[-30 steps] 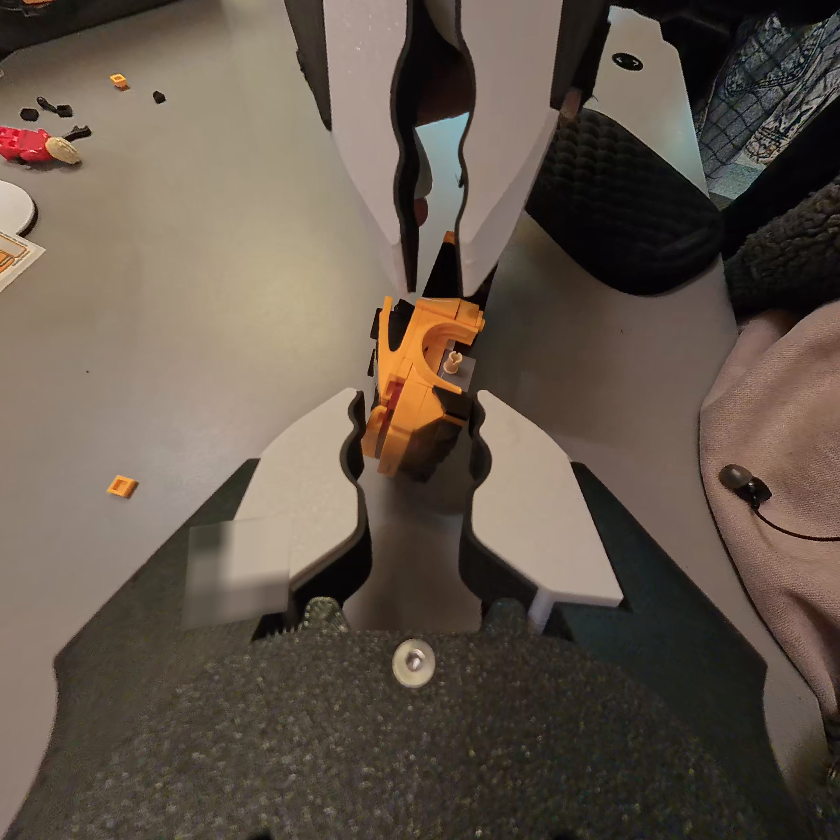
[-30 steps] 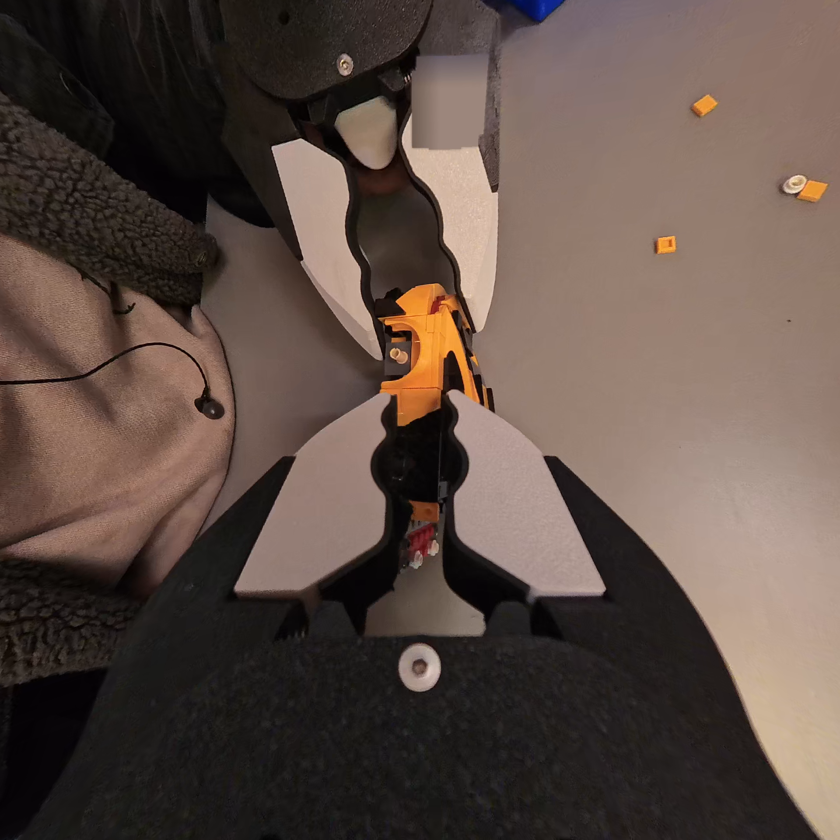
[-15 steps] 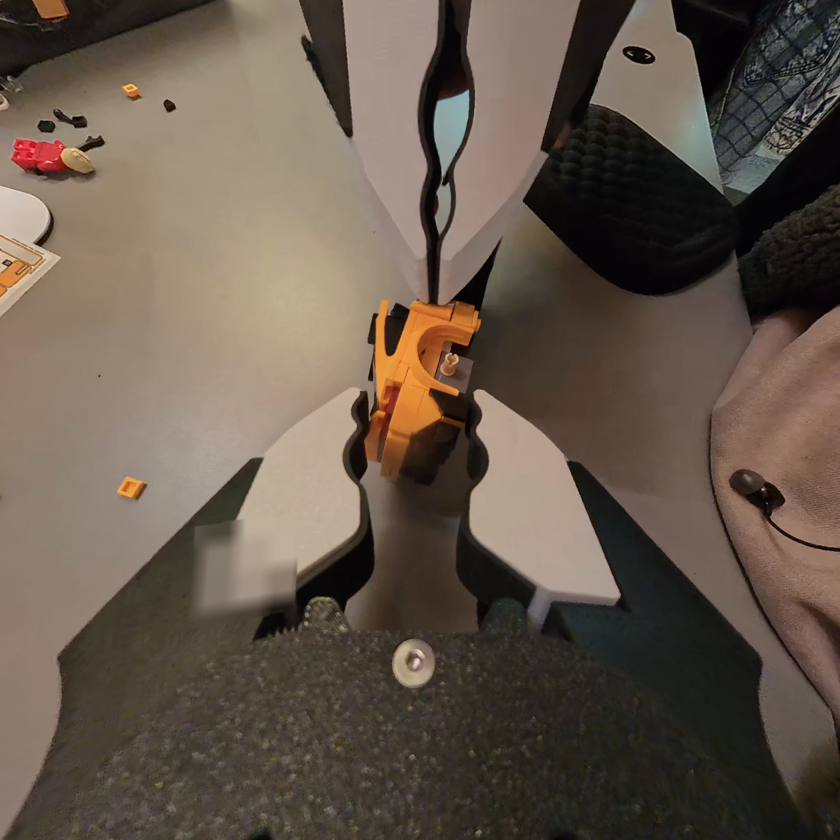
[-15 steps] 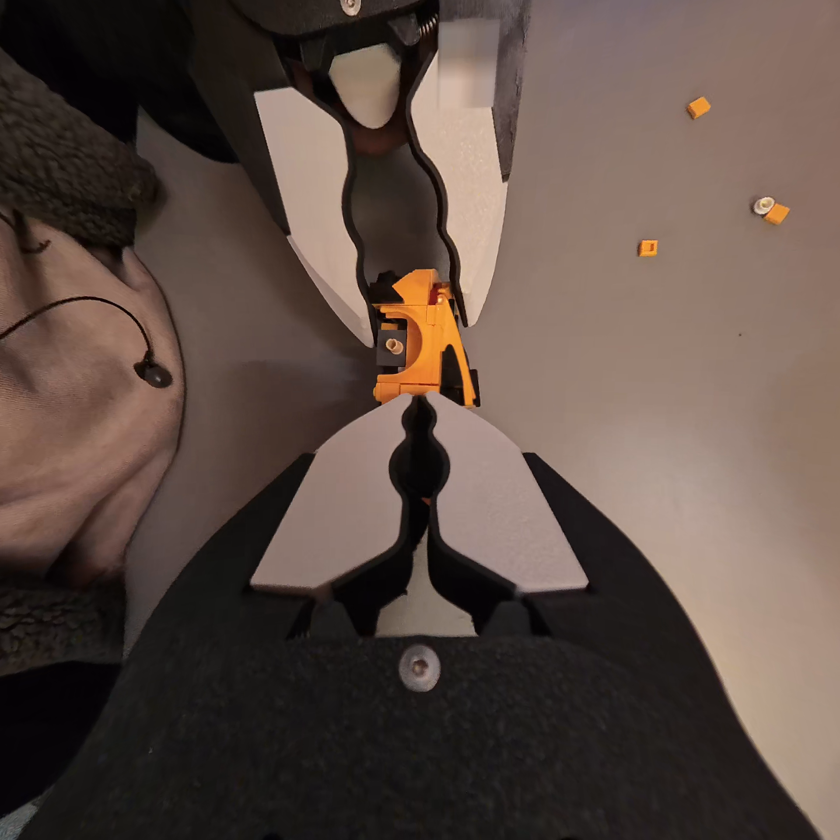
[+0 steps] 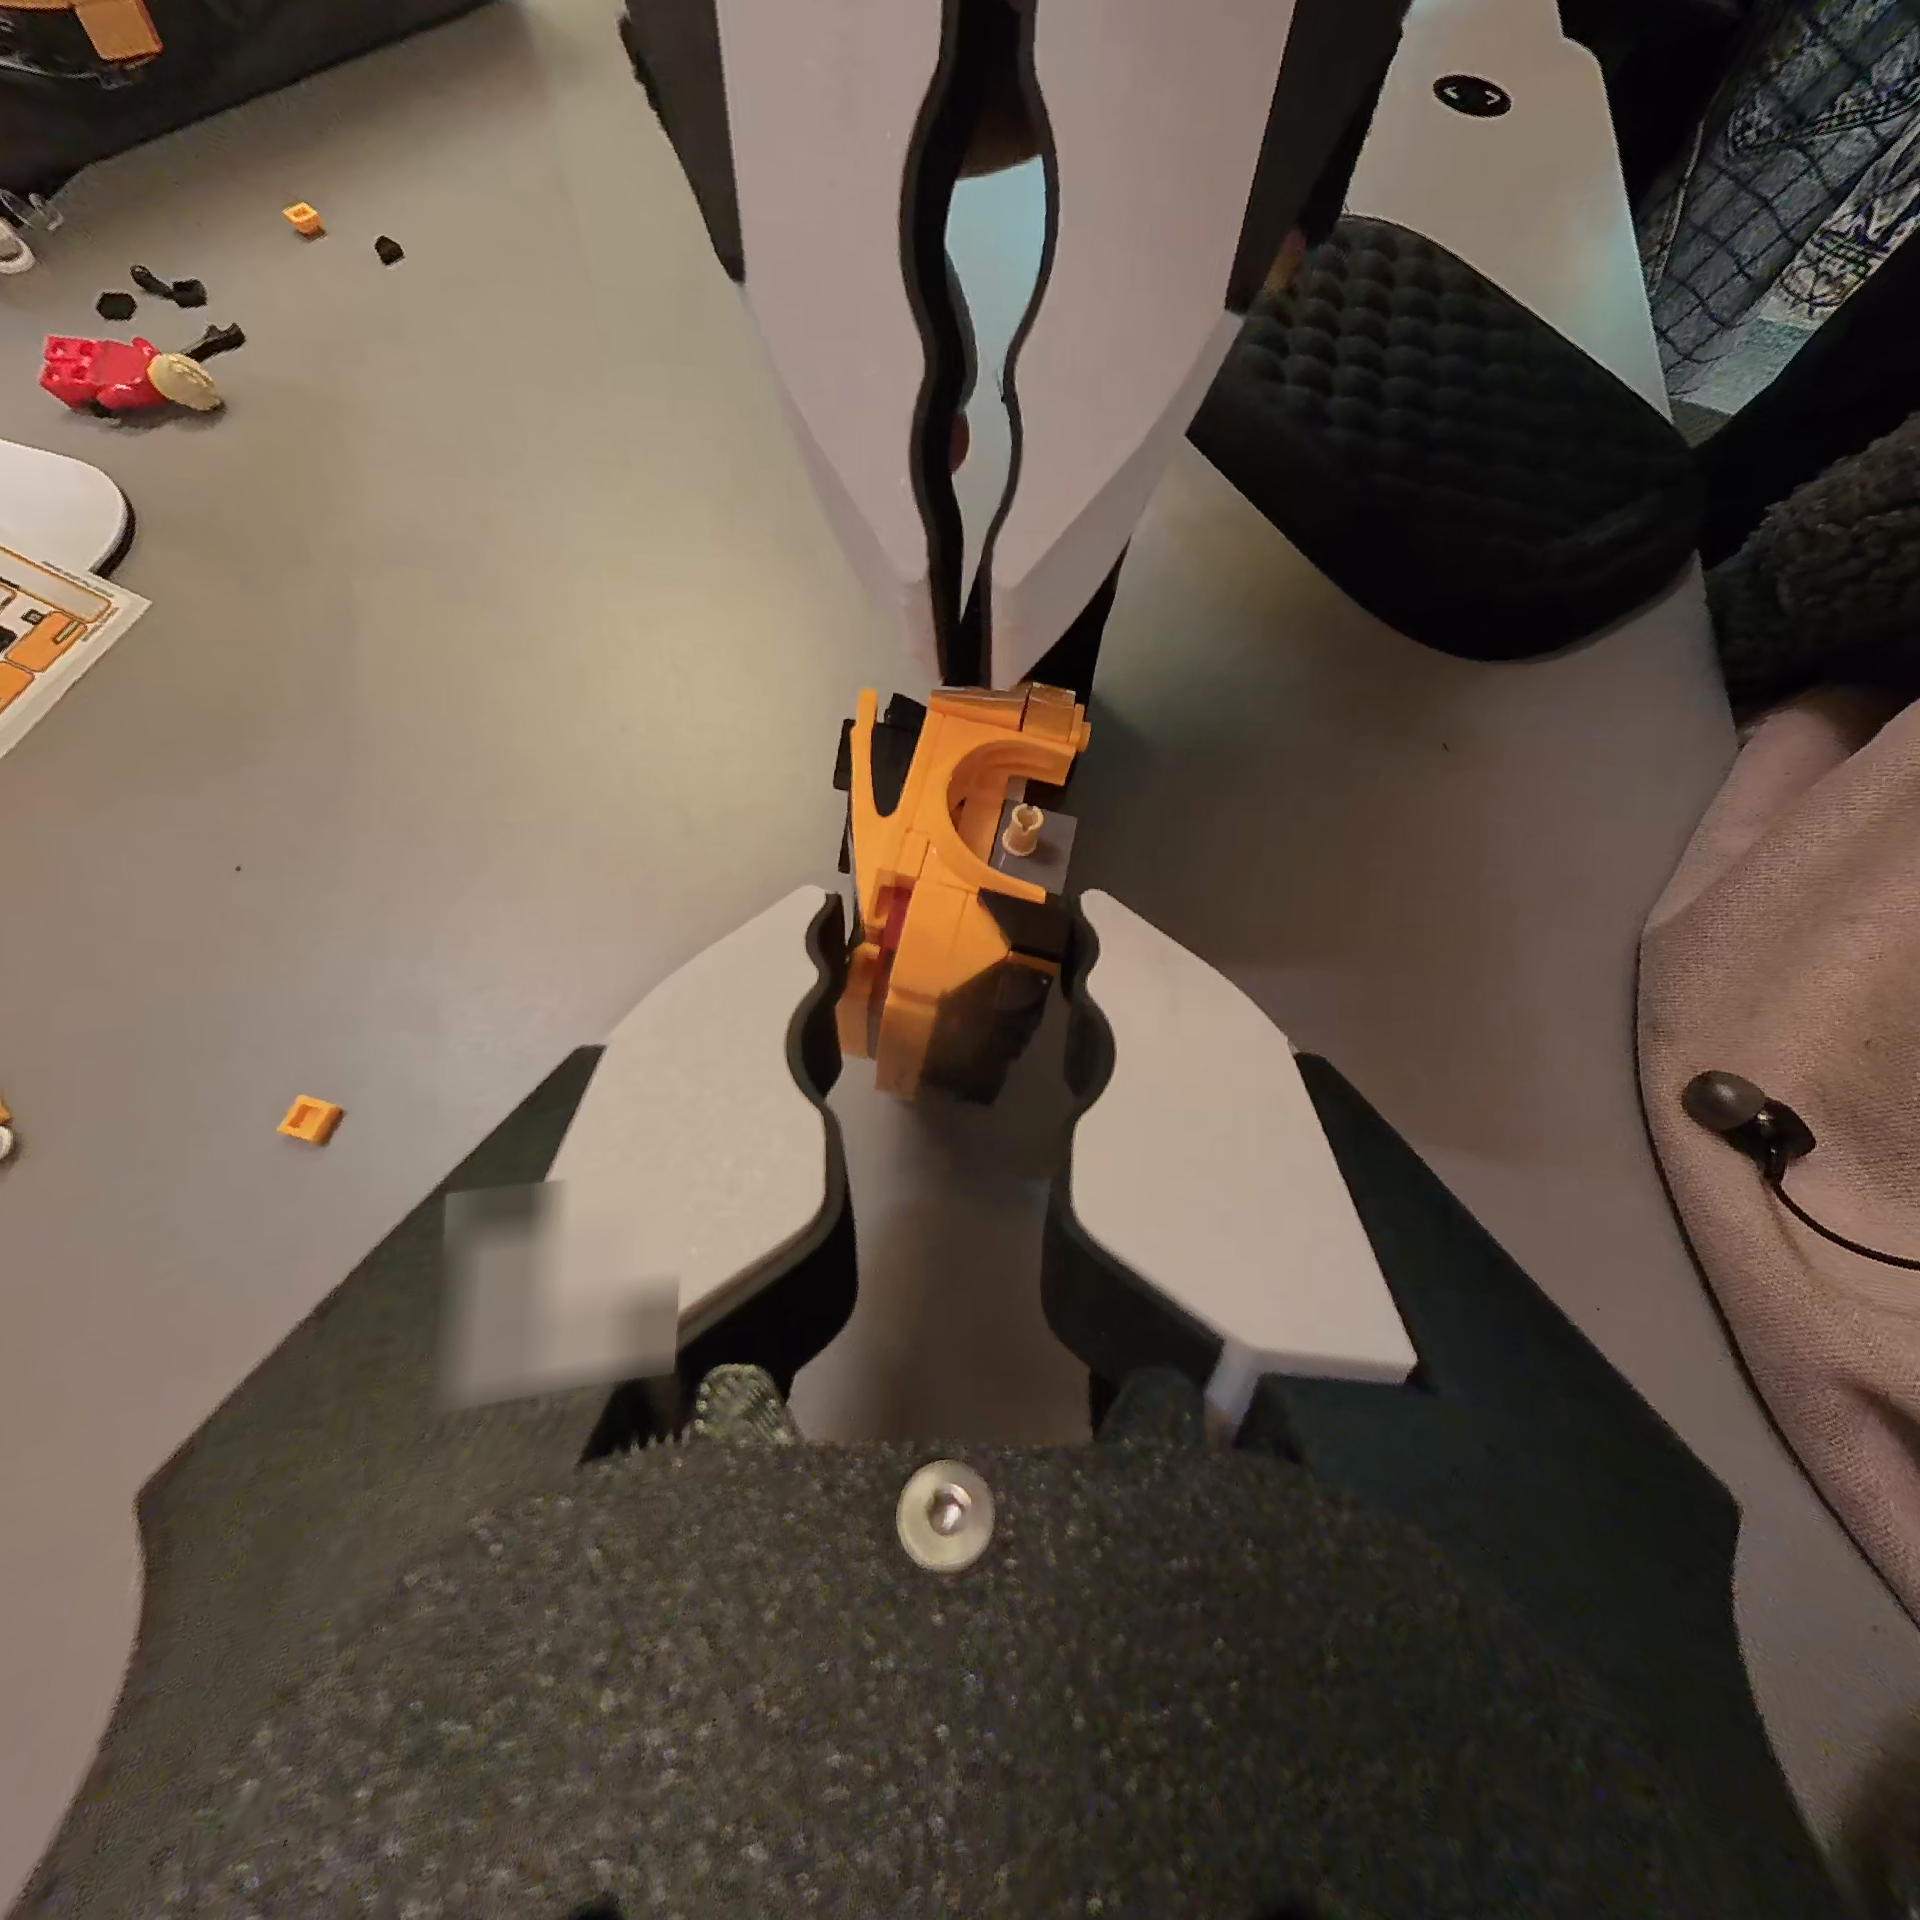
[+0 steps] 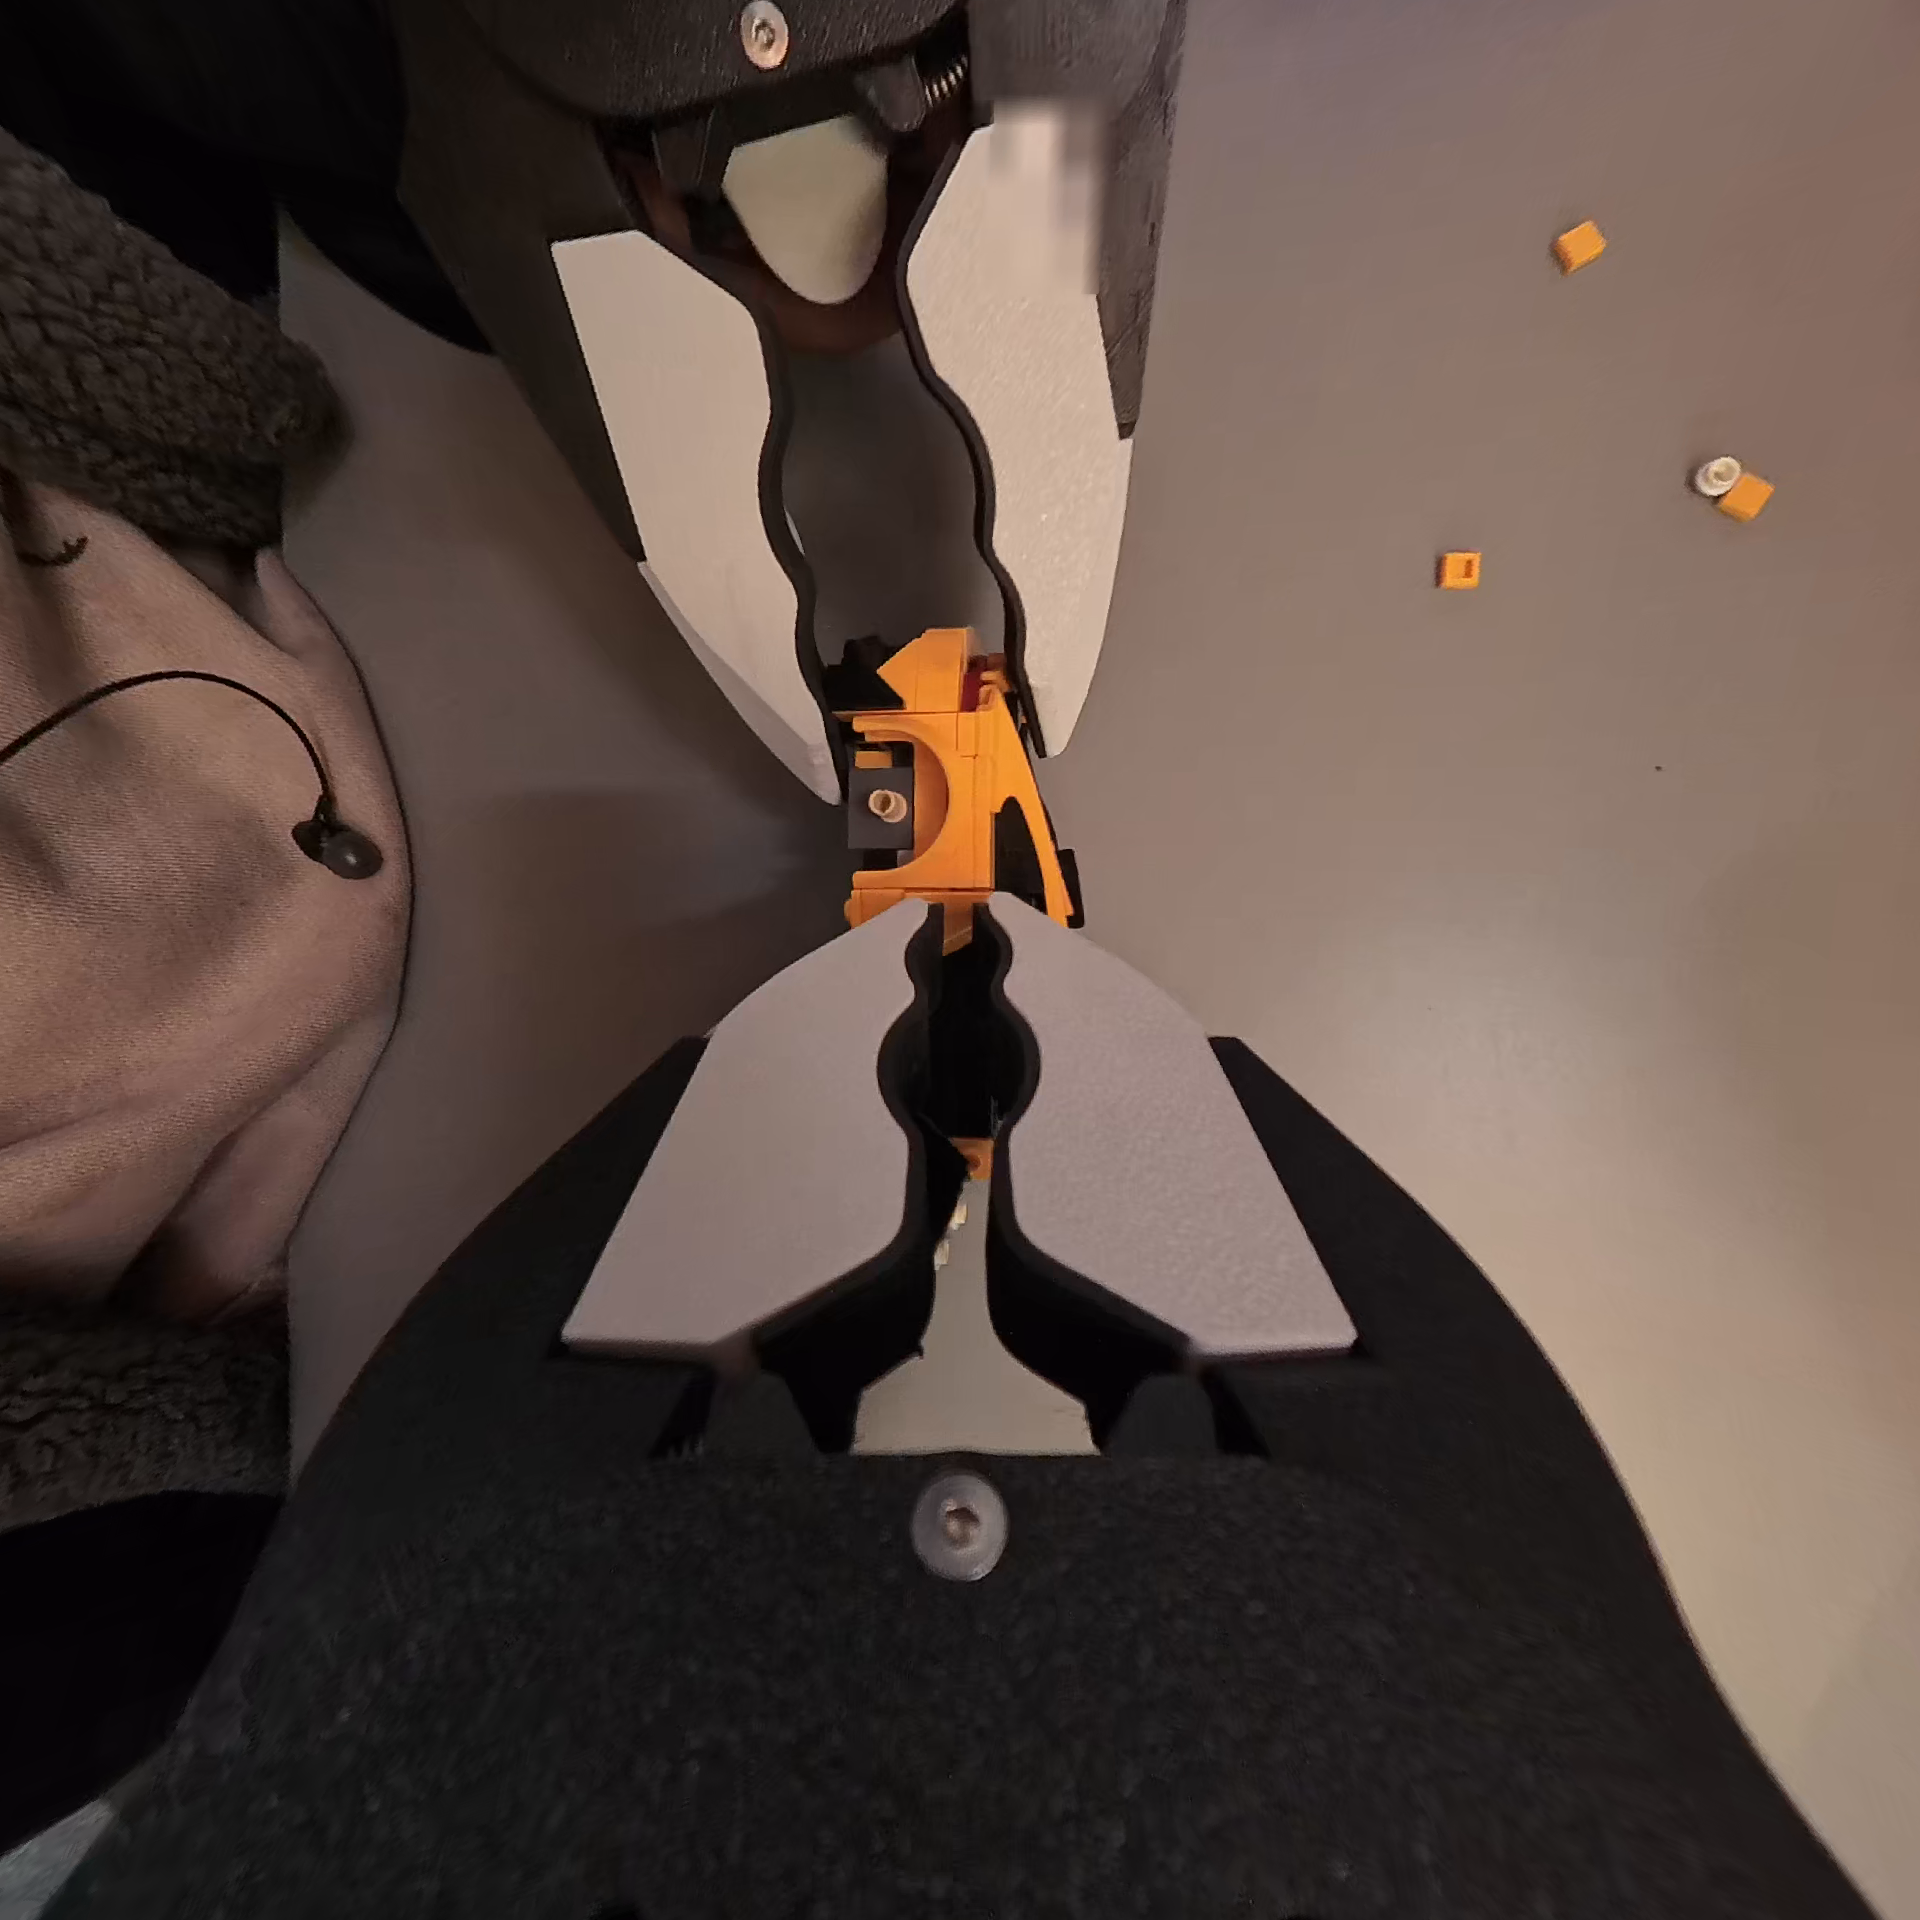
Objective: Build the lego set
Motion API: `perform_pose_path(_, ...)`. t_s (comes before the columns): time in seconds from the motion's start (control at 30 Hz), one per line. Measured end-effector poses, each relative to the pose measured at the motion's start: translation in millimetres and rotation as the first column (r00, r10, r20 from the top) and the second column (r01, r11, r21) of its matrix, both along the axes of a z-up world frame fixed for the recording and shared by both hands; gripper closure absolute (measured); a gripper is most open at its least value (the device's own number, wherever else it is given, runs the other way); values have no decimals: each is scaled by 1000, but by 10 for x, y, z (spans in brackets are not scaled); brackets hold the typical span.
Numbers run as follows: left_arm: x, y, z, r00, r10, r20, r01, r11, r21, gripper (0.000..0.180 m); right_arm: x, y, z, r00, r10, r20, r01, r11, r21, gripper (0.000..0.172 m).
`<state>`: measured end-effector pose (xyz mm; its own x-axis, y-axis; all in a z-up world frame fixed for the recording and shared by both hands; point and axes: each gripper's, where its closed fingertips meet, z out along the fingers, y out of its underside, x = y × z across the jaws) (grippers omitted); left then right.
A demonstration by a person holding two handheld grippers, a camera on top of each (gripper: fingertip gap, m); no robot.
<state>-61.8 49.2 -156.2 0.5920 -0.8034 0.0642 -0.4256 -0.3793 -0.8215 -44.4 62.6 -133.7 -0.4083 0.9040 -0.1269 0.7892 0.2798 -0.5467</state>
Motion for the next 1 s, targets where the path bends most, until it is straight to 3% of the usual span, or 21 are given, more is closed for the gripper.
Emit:
perform_pose_path(0.63,38,4,2,1000,9,-13,-8,1000,23,143,12,-40,-44,979,71,189,-88,992,88,172)
perform_pose_path(1.0,39,0,1,1000,8,-12,-8,1000,21,143,11,-43,-50,977,67,200,-93,988,122,172)
